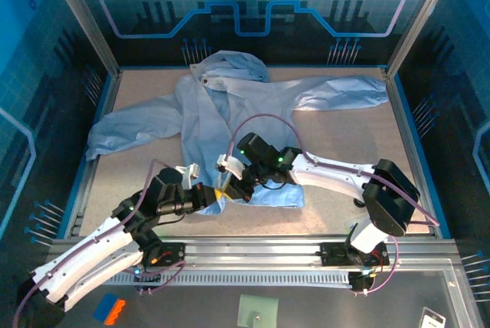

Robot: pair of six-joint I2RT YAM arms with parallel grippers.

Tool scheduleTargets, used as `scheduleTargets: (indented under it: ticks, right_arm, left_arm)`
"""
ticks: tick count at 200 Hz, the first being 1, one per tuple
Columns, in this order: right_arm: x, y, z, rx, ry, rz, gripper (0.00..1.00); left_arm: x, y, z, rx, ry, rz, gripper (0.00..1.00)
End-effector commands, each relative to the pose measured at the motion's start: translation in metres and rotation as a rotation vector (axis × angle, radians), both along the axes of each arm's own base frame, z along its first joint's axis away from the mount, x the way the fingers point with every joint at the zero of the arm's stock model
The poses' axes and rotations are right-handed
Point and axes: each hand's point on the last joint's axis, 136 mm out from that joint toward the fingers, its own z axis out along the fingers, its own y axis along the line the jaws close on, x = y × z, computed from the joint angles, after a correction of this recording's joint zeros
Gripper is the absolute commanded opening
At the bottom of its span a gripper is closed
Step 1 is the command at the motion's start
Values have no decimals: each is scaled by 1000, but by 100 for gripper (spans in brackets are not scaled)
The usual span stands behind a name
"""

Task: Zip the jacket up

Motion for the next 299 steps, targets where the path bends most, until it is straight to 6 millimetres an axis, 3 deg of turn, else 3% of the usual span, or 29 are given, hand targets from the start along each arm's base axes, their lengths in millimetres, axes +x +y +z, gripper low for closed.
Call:
scheduleTargets:
  ticks: [1, 39, 99, 134, 156, 189, 208, 232, 239, 299]
  right_arm:
    - [-12, 0, 17, 21, 28, 42, 0]
    - [50, -16, 36, -52, -117, -215, 0]
    - [86, -26, 16, -158, -199, -423, 0]
    - [97, -31, 19, -159, -224, -493, 0]
    - [89, -18, 24, -88, -189, -423, 0]
    - [40, 4, 55, 225, -30, -142, 0]
    - [27, -1, 63, 337, 74, -85, 11]
    - [26, -7, 76, 455, 165, -45, 23]
    - [24, -10, 70, 463, 193, -43, 25]
    - [13, -8, 69, 507, 259, 31, 33]
  left_arm:
    - [20, -6, 45, -47, -152, -5, 0]
    - [7, 0, 30, 29, -77, -44, 0]
    - [-27, 9, 11, 73, 76, -105, 0]
    - [-43, 10, 2, 112, 155, -172, 0]
    - [-41, 10, 7, 121, 134, -180, 0]
    - [-32, 3, 18, 113, 46, -220, 0]
    - [-30, -1, 25, 136, -16, -287, 0]
    - [-24, -10, 37, 147, -80, -355, 0]
    - [-23, -11, 40, 158, -95, -374, 0]
    - [-12, -17, 56, 164, -170, -425, 0]
